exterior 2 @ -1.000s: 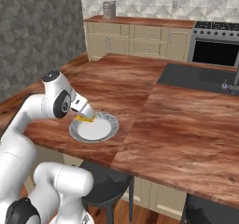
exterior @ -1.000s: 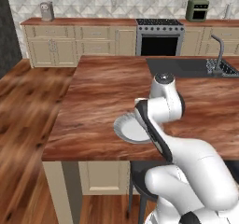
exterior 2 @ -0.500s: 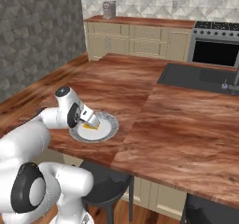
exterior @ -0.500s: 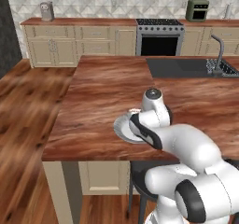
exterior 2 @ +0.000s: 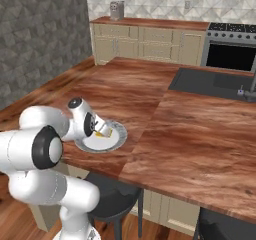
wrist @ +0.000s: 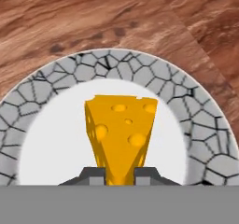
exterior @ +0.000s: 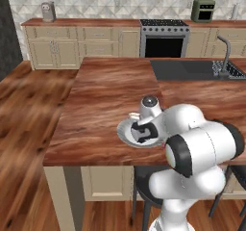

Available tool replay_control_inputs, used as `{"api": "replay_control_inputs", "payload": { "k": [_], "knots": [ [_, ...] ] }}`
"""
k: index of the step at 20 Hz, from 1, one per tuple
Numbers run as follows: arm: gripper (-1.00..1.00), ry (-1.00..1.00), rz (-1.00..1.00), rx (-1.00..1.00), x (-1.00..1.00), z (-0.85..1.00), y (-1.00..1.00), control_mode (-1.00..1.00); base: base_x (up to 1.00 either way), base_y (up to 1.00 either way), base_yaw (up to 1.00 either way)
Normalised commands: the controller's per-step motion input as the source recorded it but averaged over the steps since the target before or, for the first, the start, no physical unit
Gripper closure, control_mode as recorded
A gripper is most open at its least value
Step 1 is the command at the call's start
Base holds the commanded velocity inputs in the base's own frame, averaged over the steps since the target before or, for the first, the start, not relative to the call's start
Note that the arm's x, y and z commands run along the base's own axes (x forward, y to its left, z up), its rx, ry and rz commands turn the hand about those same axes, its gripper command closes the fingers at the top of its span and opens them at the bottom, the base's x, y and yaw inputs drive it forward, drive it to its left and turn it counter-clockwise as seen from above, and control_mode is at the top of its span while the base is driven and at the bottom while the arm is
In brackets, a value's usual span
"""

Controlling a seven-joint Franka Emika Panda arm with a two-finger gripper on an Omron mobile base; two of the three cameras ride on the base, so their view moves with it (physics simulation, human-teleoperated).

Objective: Take the cheese, chicken drumstick, and potato from the fridge and place them on the plate on the dining counter to create an appetizer plate.

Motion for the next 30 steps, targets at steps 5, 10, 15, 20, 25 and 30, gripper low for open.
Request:
{"api": "replay_control_inputs", "payload": {
  "k": [5, 10, 15, 20, 25, 30],
  "knots": [
    [1.0, 0.0, -0.09, 0.0, 0.66, -0.26, 0.0, -1.0, 0.0, 0.0, 0.0],
    [1.0, 0.0, -0.09, 0.0, 0.42, -0.38, 0.0, -1.0, 0.0, 0.0, 0.0],
    [-1.0, 0.0, -0.09, 0.0, 0.18, -0.32, 0.0, -1.0, 0.0, 0.0, 0.0],
    [-1.0, -0.01, -0.08, 0.01, -0.39, 0.04, 0.0, -1.0, 0.0, 0.0, 0.0],
    [-1.0, 0.0, -0.03, 0.15, -0.82, 0.84, -0.01, -1.0, 0.0, 0.0, 0.0],
    [-1.0, 0.0, 0.0, 0.21, -0.79, 1.0, -0.1, -1.0, 0.0, 0.0, 0.0]
  ]
}}
